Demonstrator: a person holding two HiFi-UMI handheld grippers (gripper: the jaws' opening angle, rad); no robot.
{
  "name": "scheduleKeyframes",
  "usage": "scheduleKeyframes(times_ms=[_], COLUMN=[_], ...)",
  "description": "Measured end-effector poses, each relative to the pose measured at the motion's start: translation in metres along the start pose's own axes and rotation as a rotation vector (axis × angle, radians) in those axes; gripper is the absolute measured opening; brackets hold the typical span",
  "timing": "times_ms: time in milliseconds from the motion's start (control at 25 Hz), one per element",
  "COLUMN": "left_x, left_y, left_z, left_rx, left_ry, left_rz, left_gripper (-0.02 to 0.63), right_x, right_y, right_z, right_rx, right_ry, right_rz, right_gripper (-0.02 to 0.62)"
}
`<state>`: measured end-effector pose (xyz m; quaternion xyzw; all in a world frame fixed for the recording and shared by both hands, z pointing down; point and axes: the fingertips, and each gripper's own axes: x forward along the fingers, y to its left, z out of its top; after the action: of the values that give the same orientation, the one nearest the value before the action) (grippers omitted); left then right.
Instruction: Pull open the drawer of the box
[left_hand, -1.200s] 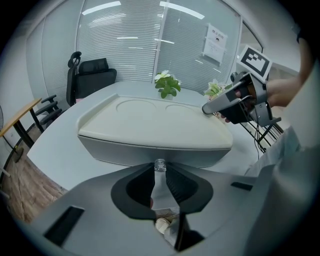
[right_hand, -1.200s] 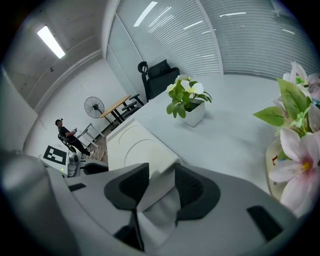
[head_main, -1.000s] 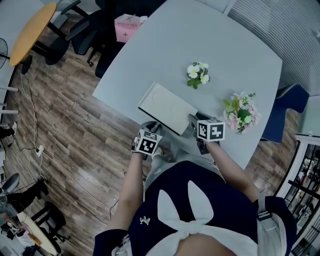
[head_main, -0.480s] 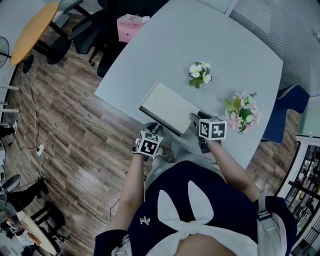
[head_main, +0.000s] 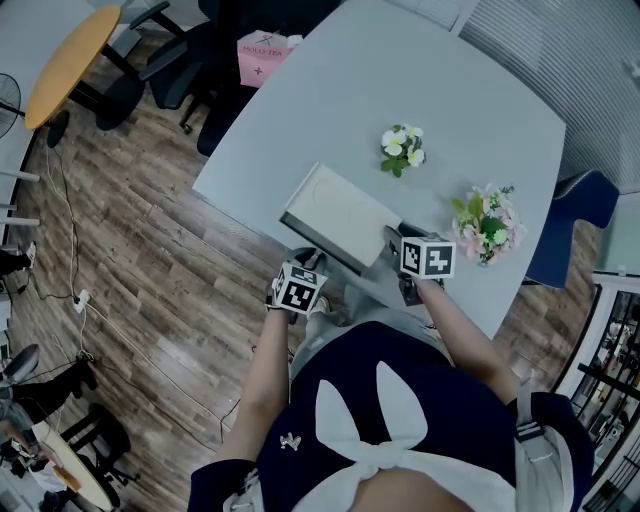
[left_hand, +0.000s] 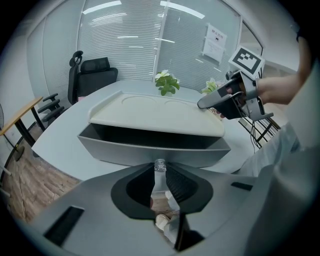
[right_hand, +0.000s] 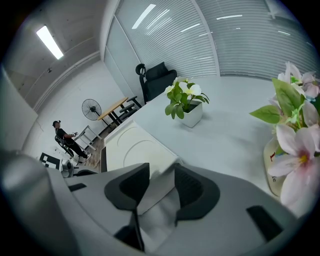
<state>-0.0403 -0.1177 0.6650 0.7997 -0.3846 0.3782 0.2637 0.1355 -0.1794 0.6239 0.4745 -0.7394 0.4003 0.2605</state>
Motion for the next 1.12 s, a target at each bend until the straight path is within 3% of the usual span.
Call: scheduleKeyframes(times_ms=[1120], left_x=[-0.009], left_y=[-0.004], left_z=[-0.017], left_rx=[0.034], left_ry=[0.013], left_rz=[-0.037], left_gripper=[0.083], right_x=[0.002], right_y=[-0.003], right_z=[-0.002], right_rx=[-0.001], right_ry=[0.044], right_rz=[-0.026], right_gripper=[0.164])
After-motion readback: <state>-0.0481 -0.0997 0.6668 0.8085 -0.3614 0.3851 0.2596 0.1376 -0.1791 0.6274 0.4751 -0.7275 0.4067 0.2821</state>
